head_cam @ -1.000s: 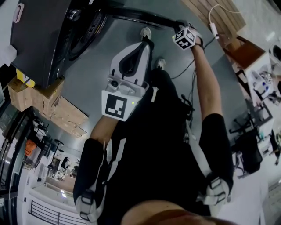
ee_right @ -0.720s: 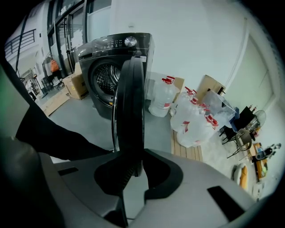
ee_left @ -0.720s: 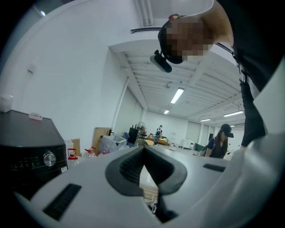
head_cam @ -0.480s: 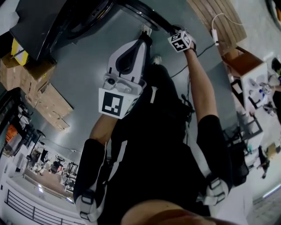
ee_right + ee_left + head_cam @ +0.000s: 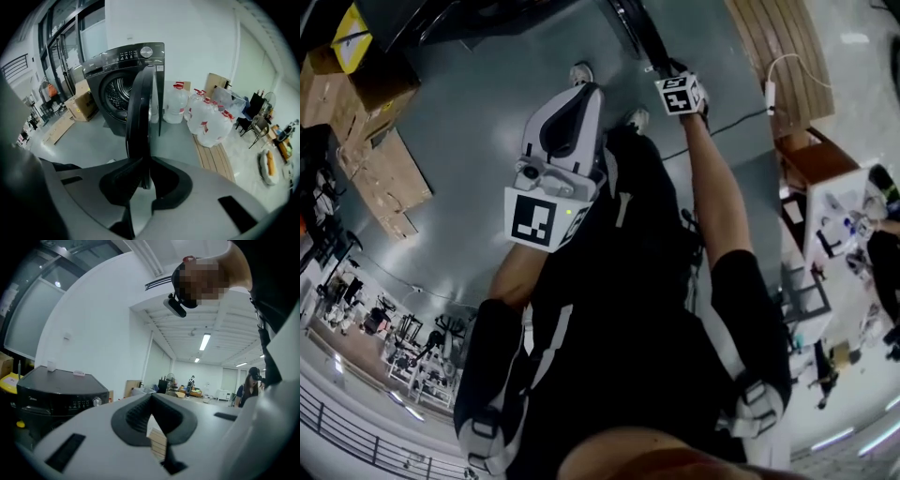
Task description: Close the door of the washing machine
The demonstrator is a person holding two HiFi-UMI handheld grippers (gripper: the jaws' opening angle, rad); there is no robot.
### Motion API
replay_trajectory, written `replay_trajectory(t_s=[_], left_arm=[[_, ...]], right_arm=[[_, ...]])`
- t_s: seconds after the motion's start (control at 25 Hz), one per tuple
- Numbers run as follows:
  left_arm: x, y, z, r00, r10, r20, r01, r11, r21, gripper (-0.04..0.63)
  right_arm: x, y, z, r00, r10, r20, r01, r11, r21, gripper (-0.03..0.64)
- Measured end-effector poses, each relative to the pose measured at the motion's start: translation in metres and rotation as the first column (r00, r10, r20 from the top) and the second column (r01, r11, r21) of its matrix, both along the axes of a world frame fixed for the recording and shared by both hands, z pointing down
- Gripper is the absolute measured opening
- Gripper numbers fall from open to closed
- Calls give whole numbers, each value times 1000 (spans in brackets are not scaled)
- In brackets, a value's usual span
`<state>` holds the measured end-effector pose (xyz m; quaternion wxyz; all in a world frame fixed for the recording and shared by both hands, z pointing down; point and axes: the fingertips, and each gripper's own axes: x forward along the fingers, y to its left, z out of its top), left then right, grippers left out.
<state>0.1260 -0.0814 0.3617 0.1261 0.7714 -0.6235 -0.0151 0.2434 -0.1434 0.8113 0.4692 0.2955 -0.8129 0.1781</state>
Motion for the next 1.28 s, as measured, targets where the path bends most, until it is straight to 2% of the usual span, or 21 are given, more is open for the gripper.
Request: replay_trajectory(t_s=[0.16, 0.44, 0.6, 0.84, 1.0, 1.28], left_arm=[[-21, 25, 7, 999, -49, 7, 49, 998, -26, 5], [-71, 51, 14, 987, -157, -24, 156, 987, -30, 5], [-101, 69, 22, 982, -186, -42, 184, 982, -37, 5], [-144, 92, 30, 980, -190, -56, 188, 981, -39, 5], [-169, 99, 20, 981, -177, -77, 175, 984, -25, 5], [-223, 107, 20, 982, -164, -94, 163, 986, -20, 5]], right_arm=[[-23, 24, 0, 1000, 20, 20, -19, 999, -28, 49], [-65, 58, 6, 998, 13, 56, -11, 999, -40, 52], [-92, 75, 7, 998, 35, 59, -32, 998, -57, 55], [-138, 98, 8, 996, 55, 64, -50, 996, -80, 61], [-161, 111, 10, 994, 102, 47, -96, 989, -109, 61], [-198, 118, 17, 987, 157, 44, -152, 983, -103, 64]])
